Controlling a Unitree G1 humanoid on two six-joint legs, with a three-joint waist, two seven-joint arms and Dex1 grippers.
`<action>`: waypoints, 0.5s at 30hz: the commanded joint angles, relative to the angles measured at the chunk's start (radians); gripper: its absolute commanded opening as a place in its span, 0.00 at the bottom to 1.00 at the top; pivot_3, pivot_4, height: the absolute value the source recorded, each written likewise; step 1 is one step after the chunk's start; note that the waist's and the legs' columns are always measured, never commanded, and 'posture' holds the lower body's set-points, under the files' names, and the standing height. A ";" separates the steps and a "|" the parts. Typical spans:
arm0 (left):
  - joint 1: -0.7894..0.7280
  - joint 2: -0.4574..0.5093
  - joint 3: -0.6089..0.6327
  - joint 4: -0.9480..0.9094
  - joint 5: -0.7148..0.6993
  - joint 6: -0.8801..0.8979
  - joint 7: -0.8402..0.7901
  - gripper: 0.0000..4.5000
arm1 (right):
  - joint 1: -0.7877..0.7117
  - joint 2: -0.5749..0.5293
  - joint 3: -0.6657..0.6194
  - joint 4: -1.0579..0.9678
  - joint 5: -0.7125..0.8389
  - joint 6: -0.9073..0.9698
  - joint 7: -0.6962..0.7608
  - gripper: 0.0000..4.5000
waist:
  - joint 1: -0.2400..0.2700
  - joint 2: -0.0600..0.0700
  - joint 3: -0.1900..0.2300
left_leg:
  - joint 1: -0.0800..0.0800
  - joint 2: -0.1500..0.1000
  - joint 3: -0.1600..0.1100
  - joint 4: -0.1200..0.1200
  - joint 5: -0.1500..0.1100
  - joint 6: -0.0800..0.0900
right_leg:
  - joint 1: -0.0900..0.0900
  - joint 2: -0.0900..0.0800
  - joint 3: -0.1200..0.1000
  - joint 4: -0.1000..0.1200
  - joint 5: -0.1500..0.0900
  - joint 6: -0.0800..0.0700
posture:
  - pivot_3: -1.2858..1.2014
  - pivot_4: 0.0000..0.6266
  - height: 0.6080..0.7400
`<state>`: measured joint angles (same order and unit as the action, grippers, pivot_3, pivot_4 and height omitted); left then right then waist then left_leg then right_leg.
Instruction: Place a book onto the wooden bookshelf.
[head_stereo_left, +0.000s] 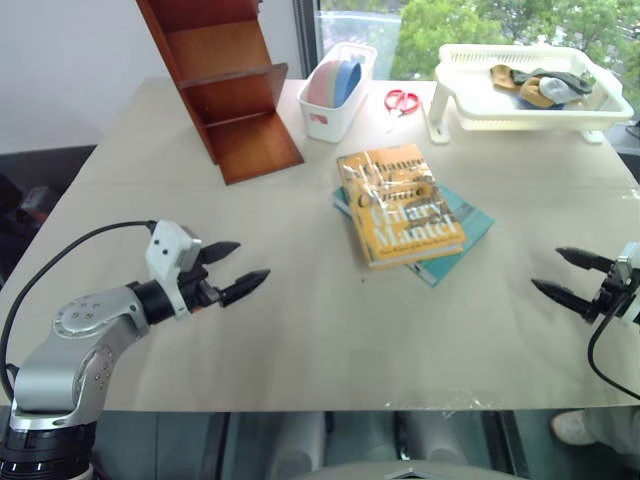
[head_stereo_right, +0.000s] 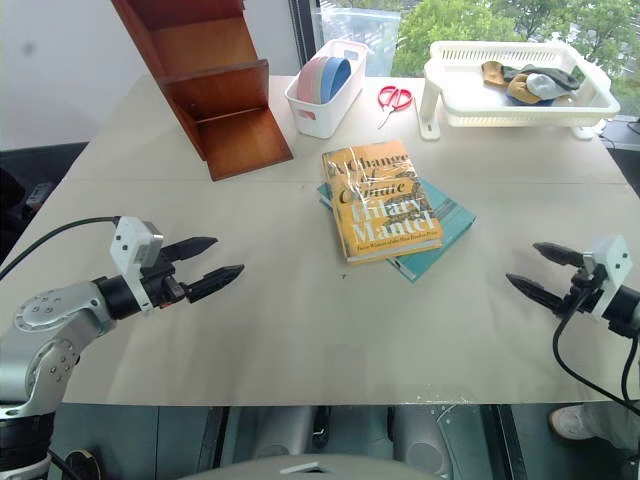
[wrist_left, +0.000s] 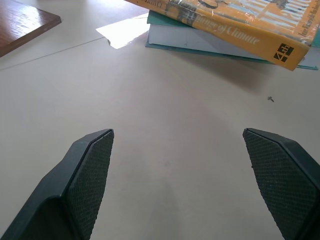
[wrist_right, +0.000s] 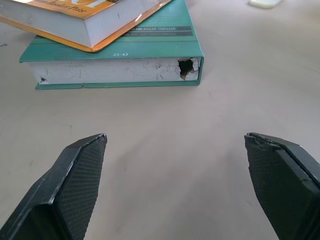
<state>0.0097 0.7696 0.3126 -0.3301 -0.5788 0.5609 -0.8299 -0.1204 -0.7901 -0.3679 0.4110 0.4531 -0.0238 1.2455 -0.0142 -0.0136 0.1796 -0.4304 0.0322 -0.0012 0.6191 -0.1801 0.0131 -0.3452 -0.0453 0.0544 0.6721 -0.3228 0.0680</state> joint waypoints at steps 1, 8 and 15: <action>-0.028 0.013 0.012 -0.003 0.001 -0.014 -0.004 0.98 | 0.007 -0.011 -0.022 -0.018 0.012 -0.011 0.002 1.00 | 0.000 0.000 0.000 | 0.000 0.000 0.000 0.000 0.000 0.000 | 0.000 0.000 0.000 0.000 0.000 0.000 | 0.52 0.24 1.00; -0.033 0.018 0.016 0.002 -0.001 -0.026 -0.033 0.98 | -0.029 -0.004 -0.014 0.005 -0.007 0.015 -0.064 1.00 | -0.002 0.000 0.000 | 0.000 0.000 0.000 0.000 0.000 0.000 | 0.000 0.000 0.000 0.000 0.000 0.000 | 0.52 0.24 1.00; -0.082 0.065 0.130 -0.034 -0.231 -0.008 -0.249 0.98 | -0.183 0.060 0.016 0.013 0.006 0.157 -0.204 1.00 | -0.004 0.000 0.000 | 0.000 0.000 0.000 0.000 0.000 0.000 | 0.000 0.000 0.000 0.001 0.000 0.000 | 0.52 0.24 1.00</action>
<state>-0.0459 0.8014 0.3835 -0.3373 -0.7429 0.5482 -1.0318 -0.2689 -0.7383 -0.3561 0.4419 0.4411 0.0930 1.0790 -0.0182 -0.0137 0.1797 -0.4301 0.0326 -0.0012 0.6191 -0.1799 0.0129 -0.3454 -0.0452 0.0541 0.6727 -0.3228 0.0680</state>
